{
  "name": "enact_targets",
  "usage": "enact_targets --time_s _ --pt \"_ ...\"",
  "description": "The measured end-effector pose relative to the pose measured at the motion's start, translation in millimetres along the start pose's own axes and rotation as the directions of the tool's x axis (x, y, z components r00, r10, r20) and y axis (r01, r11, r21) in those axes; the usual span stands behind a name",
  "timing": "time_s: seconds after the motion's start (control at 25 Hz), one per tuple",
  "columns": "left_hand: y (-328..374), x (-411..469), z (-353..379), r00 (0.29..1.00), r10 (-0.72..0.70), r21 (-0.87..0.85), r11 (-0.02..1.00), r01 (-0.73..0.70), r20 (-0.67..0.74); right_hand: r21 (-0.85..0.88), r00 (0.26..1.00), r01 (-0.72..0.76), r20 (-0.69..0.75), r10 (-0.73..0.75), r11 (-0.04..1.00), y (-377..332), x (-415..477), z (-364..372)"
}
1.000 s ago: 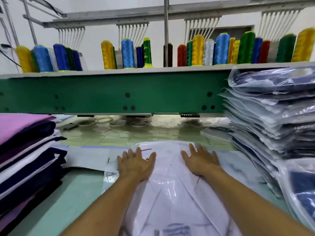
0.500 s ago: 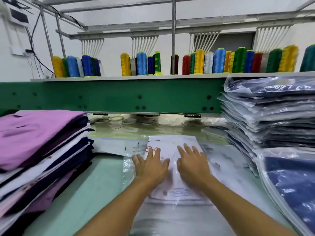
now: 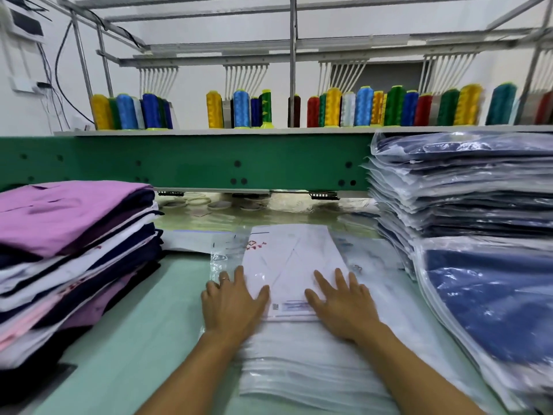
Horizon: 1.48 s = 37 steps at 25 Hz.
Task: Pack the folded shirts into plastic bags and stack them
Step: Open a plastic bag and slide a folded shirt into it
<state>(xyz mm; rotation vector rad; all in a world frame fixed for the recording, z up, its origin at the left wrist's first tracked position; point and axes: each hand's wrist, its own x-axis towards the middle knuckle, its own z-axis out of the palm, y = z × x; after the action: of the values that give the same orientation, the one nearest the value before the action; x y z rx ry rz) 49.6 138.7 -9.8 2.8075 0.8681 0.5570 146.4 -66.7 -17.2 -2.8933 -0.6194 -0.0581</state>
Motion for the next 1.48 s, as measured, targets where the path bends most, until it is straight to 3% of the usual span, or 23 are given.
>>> enact_targets --time_s 0.08,0.2,0.28,0.32,0.4,0.44,0.52,0.6,0.76,0.96,1.2,1.36,1.48 --pt "-9 -3 -9 0.999 -0.025 -0.095 0.995 0.021 -0.034 -0.012 0.997 -0.036 -0.067 0.035 0.999 1 -2 -2" --pt "-28 0 -22 0.994 -0.110 -0.298 0.949 0.106 0.004 -0.110 0.958 -0.047 -0.287 0.014 0.993 -5 -5 -7" --pt "-39 6 -31 0.969 -0.217 -0.499 0.831 0.245 0.115 -0.117 0.920 0.053 -0.379 -0.094 0.992 -13 -10 -13" --pt "-43 9 -36 0.952 -0.243 -0.620 0.722 0.305 0.186 -0.080 0.897 0.146 -0.410 -0.166 0.986 -19 -13 -16" --pt "-47 13 -41 0.925 -0.209 -0.782 0.494 0.381 0.318 0.036 0.837 0.382 -0.438 -0.329 0.923 -37 -21 -23" --pt "-48 12 -43 0.903 -0.159 -0.797 0.427 0.427 0.399 0.112 0.810 0.487 -0.428 -0.400 0.866 -46 -26 -25" --pt "-48 9 -47 0.823 -0.009 -0.776 0.330 0.538 0.567 0.218 0.786 0.599 -0.348 -0.512 0.771 -64 -37 -25" --pt "-46 7 -52 0.743 0.082 -0.731 0.279 0.623 0.665 0.200 0.775 0.627 -0.253 -0.579 0.753 -75 -42 -21" --pt "-46 9 -58 0.743 0.152 -0.757 0.198 0.623 0.651 0.231 0.769 0.637 -0.250 -0.588 0.735 -79 -40 -14" --pt "-41 5 -60 0.741 0.288 -0.789 0.102 0.606 0.606 0.376 0.783 0.599 -0.459 -0.420 0.707 -92 -41 -14" --pt "-28 -1 -58 0.786 0.352 -0.848 0.050 0.527 0.509 0.246 0.664 0.614 -0.674 -0.323 0.750 -103 -42 -15" --pt "-23 -1 -57 0.821 0.319 -0.828 -0.156 0.539 0.474 0.153 0.624 0.566 -0.721 -0.301 0.810 -101 -41 -18" --pt "-24 2 -58 0.845 0.297 -0.774 -0.346 0.529 0.445 0.155 0.649 0.533 -0.706 -0.284 0.832 -94 -38 -20"
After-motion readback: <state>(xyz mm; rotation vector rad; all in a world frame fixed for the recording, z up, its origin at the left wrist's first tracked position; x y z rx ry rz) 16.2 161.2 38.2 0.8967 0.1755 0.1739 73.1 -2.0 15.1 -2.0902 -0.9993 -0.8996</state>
